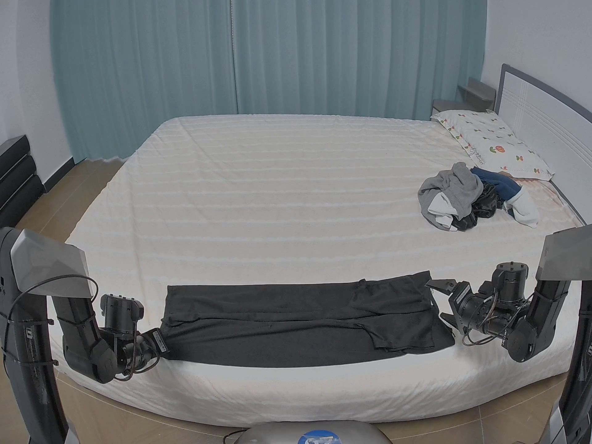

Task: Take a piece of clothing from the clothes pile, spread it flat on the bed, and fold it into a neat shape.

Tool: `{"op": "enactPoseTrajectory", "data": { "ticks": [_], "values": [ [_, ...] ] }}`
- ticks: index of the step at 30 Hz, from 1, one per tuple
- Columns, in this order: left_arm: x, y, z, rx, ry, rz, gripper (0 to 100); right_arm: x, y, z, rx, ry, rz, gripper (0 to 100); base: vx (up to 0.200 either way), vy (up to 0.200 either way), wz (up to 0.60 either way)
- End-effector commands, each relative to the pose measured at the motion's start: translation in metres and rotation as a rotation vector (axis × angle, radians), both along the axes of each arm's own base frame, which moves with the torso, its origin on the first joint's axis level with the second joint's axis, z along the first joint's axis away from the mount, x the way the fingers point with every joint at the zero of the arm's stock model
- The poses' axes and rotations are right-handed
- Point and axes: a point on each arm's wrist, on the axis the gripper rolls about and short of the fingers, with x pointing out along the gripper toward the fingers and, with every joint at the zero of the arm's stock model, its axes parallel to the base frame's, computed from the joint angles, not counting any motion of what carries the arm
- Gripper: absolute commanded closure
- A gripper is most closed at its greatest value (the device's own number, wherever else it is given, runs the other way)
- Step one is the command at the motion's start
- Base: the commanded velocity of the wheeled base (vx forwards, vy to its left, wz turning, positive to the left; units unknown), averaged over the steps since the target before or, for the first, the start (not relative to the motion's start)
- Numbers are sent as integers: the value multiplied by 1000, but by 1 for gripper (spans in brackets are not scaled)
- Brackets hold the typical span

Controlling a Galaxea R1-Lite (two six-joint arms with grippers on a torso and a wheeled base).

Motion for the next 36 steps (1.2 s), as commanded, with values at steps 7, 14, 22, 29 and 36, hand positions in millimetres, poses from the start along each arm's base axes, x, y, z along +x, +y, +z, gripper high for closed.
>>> {"op": "enactPoseTrajectory", "data": {
  "ticks": [7, 14, 22, 29, 36],
  "values": [
    [-11, 5, 17, -48, -29, -43, 0, 0, 0, 0, 0, -1, 1, 0, 0, 0, 0],
    [-1, 14, 39, -84, -136, -19, 0, 1, 0, 0, 0, -1, 1, 0, 0, 0, 0],
    [26, -1, 41, -236, -202, 62, 0, 1, 1, -2, 0, 4, 2, 0, 0, 0, 0],
    [40, -10, 20, -245, -169, 55, 0, 1, 1, -4, -3, 9, 2, 0, 0, 0, 0],
    [46, -16, 17, -247, -176, 38, 0, 2, 1, -5, -3, 9, 5, 0, 0, 0, 0]
  ]
}}
